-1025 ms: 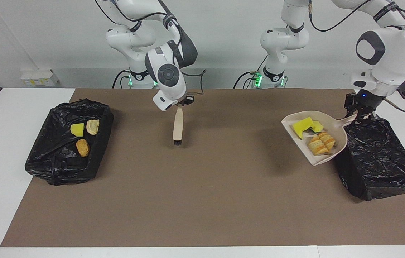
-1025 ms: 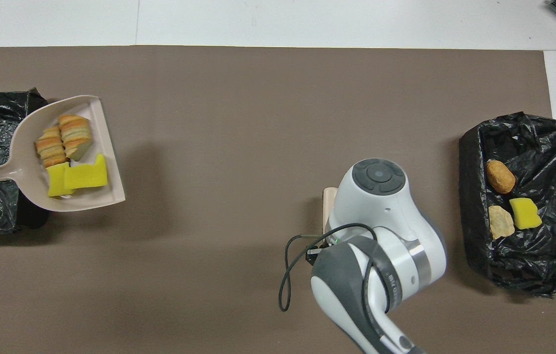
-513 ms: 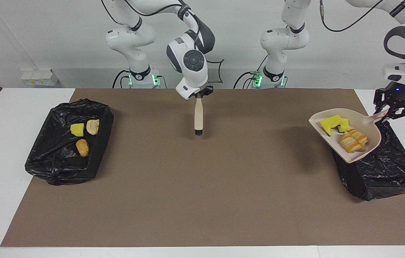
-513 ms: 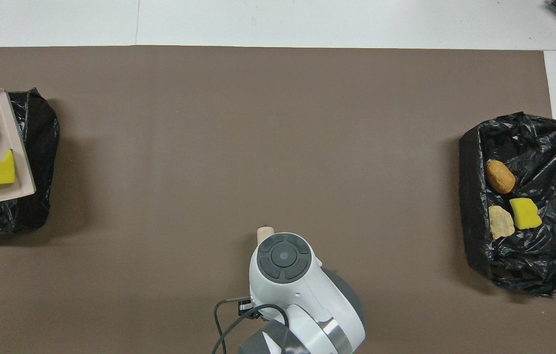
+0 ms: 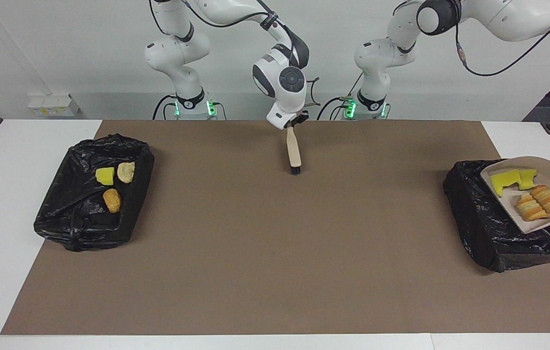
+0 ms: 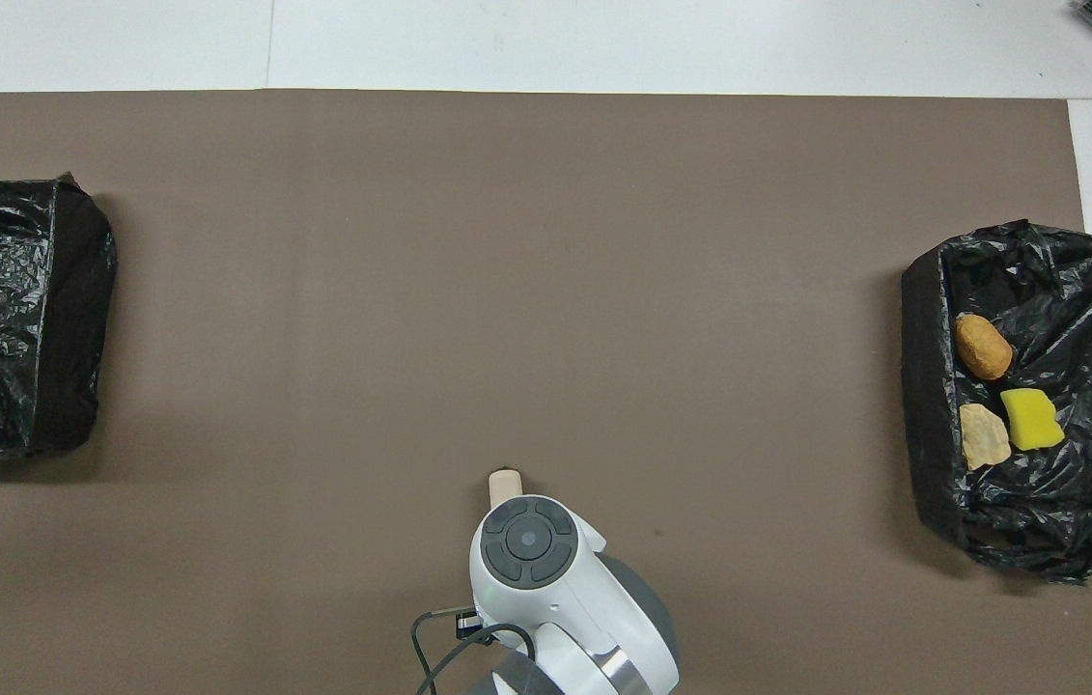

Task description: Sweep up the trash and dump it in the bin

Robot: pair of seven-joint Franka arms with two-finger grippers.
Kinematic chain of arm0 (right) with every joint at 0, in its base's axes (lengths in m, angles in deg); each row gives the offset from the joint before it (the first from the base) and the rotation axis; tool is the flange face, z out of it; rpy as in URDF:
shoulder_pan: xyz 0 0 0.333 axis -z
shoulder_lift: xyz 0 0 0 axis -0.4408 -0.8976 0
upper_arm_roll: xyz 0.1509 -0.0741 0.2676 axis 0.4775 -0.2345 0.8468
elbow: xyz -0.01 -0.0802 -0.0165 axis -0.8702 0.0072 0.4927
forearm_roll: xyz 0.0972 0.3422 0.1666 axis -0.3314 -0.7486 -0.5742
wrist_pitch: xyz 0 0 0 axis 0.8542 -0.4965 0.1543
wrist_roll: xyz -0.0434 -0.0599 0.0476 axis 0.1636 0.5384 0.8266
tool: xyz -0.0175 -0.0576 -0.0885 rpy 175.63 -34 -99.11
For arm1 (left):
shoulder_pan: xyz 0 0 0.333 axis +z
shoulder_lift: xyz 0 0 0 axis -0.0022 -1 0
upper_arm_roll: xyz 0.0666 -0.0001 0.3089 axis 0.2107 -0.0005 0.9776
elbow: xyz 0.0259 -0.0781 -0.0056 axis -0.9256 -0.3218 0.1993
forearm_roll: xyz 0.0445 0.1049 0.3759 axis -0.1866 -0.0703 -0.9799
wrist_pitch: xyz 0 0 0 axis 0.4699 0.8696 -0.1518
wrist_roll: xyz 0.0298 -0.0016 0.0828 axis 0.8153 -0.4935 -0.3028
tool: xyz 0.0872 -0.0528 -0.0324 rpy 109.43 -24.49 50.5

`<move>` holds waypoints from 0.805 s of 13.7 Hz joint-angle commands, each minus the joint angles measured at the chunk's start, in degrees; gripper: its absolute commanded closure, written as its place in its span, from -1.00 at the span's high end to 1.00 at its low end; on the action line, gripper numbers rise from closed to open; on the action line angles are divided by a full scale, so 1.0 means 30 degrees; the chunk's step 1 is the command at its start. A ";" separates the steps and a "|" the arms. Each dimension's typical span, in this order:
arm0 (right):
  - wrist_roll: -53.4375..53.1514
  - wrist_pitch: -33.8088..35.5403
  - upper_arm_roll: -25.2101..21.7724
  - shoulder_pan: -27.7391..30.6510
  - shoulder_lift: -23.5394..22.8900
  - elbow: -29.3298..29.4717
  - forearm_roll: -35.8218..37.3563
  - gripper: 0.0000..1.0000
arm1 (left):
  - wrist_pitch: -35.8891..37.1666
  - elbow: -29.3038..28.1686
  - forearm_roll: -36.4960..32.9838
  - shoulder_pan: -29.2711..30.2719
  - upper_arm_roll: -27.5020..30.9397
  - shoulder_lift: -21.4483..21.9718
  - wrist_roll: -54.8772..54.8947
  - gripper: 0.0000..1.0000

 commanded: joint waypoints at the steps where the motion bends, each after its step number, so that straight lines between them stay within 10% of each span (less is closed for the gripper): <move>1: -0.0558 0.0018 -0.0058 0.0091 -0.0078 0.0579 -0.0405 1.00 | 0.0324 0.0483 -0.2312 -0.0597 0.0071 -0.0067 0.0069 -1.00; 11: 0.2076 0.1569 -0.0205 0.6940 -0.0021 0.3802 0.2987 1.00 | 0.1761 0.0600 -0.5396 -0.0920 0.0100 0.1866 0.0098 -1.00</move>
